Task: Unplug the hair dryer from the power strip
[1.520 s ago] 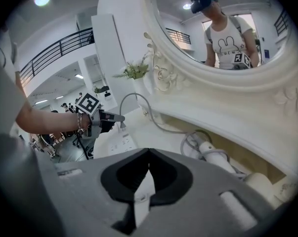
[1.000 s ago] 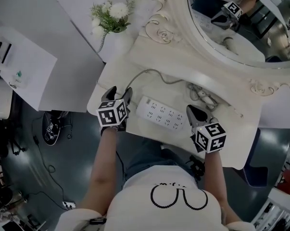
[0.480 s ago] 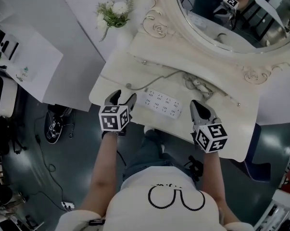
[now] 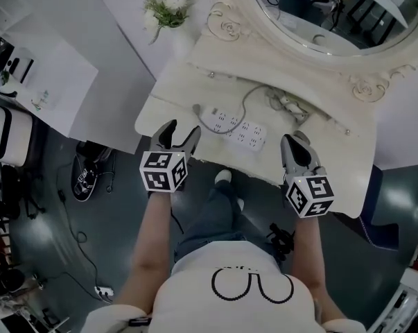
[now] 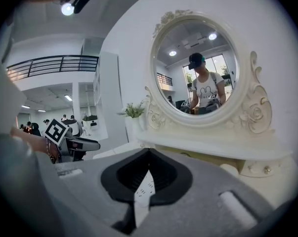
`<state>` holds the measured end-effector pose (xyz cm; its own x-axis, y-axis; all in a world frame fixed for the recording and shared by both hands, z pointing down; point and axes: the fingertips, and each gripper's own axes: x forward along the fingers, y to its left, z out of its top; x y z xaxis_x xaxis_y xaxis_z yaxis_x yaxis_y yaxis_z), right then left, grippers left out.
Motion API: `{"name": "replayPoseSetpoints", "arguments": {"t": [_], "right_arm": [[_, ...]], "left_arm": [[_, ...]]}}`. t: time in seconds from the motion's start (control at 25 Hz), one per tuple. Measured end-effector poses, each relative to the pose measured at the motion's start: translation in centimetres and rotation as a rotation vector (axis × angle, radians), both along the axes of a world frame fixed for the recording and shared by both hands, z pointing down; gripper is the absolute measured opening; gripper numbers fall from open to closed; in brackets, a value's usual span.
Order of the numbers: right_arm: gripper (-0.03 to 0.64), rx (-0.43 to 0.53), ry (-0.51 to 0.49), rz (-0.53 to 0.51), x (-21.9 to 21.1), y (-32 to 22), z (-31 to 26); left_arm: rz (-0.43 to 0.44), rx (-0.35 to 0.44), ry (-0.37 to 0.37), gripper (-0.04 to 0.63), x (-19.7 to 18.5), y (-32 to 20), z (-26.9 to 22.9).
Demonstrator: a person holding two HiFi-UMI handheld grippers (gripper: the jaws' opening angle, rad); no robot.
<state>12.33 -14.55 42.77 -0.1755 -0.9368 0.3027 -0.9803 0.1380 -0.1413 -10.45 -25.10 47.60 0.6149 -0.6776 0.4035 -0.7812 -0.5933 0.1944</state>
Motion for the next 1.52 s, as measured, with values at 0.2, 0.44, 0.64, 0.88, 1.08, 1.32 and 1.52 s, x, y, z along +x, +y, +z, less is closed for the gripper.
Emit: {"name": "replayPoseSetpoints", "arguments": {"t": [0.2,0.44,0.64,0.88,1.08,1.32,1.52], "right_arm": [[-0.003,0.093,0.034,0.046,-0.1,0.8,-3.2],[-0.003,0.199,0.089,0.119,0.7,0.8,-7.6],[-0.005,0.261,0.169,0.158,0.2,0.7,-11.0],[-0.003,0.343,0.245,0.196,-0.4,0.9,-15.1],[-0.003,0.391,0.291,0.227,-0.6,0.9,-17.6],[-0.005,0.431,0.336,0.242,-1.1,0.8,-20.0],[-0.005,0.434,0.337,0.264,-1.1,0.9,-20.8]], "left_arm": [[0.045,0.207,0.053,0.285,0.1,0.6,-6.0],[0.089,0.378,0.094,0.282,0.8,0.1,-12.3],[0.139,0.449,0.129,0.262,0.9,0.0,-15.9],[0.114,0.514,0.152,0.136,0.6,-1.4,-18.9],[0.132,0.592,0.16,-0.002,0.8,-1.5,-21.4],[0.161,0.654,0.192,-0.002,1.2,-2.0,-24.0],[0.187,0.676,0.211,-0.002,1.7,-2.1,-25.1]]}}
